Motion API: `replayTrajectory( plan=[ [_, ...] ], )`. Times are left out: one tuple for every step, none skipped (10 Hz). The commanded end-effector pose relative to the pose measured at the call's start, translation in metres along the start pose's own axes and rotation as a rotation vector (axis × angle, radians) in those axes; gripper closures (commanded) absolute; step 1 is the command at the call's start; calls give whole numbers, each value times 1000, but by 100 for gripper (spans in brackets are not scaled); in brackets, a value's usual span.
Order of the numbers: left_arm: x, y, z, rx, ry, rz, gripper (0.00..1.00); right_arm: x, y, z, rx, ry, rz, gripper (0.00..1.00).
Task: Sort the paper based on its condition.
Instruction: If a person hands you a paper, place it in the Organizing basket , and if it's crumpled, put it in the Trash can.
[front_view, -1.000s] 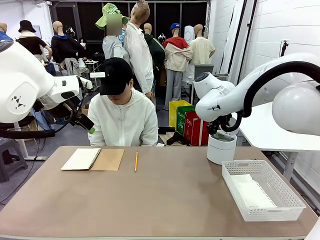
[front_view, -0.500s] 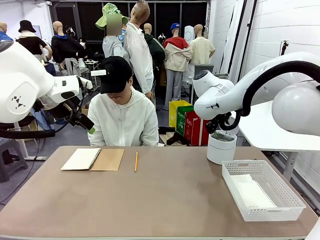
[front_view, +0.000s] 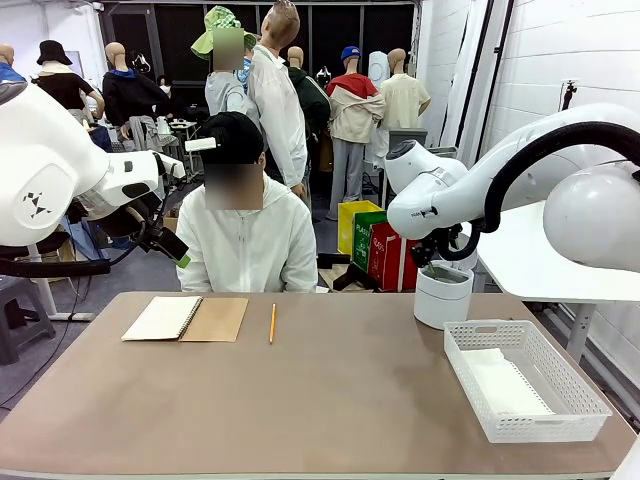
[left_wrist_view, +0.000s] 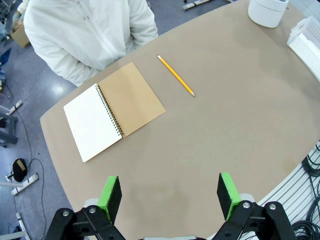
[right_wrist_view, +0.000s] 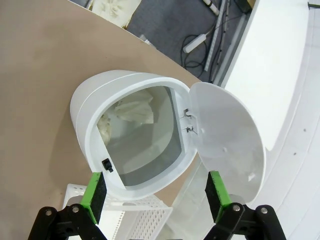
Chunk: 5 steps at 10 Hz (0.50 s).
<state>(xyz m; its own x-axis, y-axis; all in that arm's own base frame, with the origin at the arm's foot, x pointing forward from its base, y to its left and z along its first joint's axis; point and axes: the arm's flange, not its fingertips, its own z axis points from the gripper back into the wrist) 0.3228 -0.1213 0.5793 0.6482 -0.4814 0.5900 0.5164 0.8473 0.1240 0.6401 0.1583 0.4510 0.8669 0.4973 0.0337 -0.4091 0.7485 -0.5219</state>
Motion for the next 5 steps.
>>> replayTrajectory(
  plan=[
    [0, 1, 0, -4, -5, 4, 0, 0, -1, -3, 0, -9, 3, 0],
    [0, 1, 0, -4, -5, 4, 0, 0, -1, -3, 0, -9, 3, 0],
    [0, 1, 0, -4, -5, 4, 0, 0, -1, -3, 0, -9, 3, 0],
    [0, 1, 0, -4, -5, 4, 0, 0, -1, -3, 0, -9, 3, 0],
    [0, 1, 0, -4, -5, 4, 0, 0, -1, -3, 0, -9, 3, 0]
  ],
)
